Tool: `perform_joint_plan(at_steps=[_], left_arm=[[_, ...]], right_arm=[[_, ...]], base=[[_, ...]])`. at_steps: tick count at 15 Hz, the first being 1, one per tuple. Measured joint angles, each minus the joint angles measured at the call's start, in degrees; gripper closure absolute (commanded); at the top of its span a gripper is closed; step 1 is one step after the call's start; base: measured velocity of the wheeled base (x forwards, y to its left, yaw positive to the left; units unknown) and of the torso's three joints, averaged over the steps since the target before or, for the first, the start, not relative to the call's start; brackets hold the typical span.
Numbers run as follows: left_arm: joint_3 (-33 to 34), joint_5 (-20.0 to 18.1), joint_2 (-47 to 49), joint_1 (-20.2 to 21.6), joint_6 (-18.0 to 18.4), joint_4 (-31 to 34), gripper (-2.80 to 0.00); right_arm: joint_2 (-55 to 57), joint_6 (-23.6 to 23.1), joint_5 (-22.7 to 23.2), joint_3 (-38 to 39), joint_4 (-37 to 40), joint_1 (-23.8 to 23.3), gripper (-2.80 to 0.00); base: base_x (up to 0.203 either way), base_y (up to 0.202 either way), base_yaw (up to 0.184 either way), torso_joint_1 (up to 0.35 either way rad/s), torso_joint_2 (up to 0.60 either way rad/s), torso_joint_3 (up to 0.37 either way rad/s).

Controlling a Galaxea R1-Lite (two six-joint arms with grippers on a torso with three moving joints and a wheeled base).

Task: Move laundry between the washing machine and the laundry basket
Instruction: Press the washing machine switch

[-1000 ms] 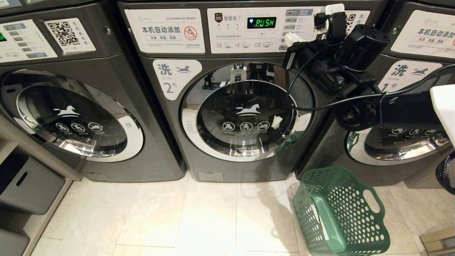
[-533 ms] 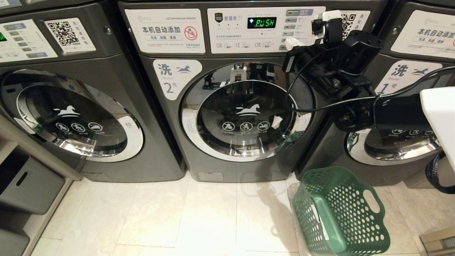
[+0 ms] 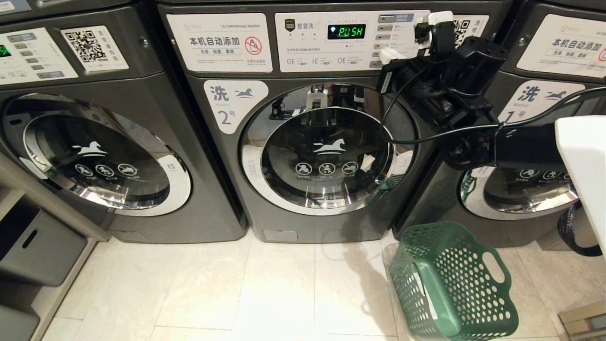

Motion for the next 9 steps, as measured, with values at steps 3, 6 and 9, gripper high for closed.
perform_joint_plan(at_steps=[3,6,9], left_arm=[[0.00,0.00,0.00,0.02,0.00,0.00,0.00],[0.00,-0.02,0.00,0.02,0.00,-0.02,0.00],[0.00,0.00,0.00,0.05,0.00,-0.02,0.00]], right_arm=[[0.79,0.06,0.06,-0.66,-0.18,0.00,0.00],[1.36,0.13,-0.04,-0.96,-0.51,0.00,0.00],[0.64,0.14,-0.16,0.45,0.12,0.04,0.00]], base=[[0.000,0.000,0.000,0.000,0.00,0.000],[0.000,0.000,0.000,0.000,0.00,0.000],[0.000,0.000,0.000,0.000,0.00,0.000]])
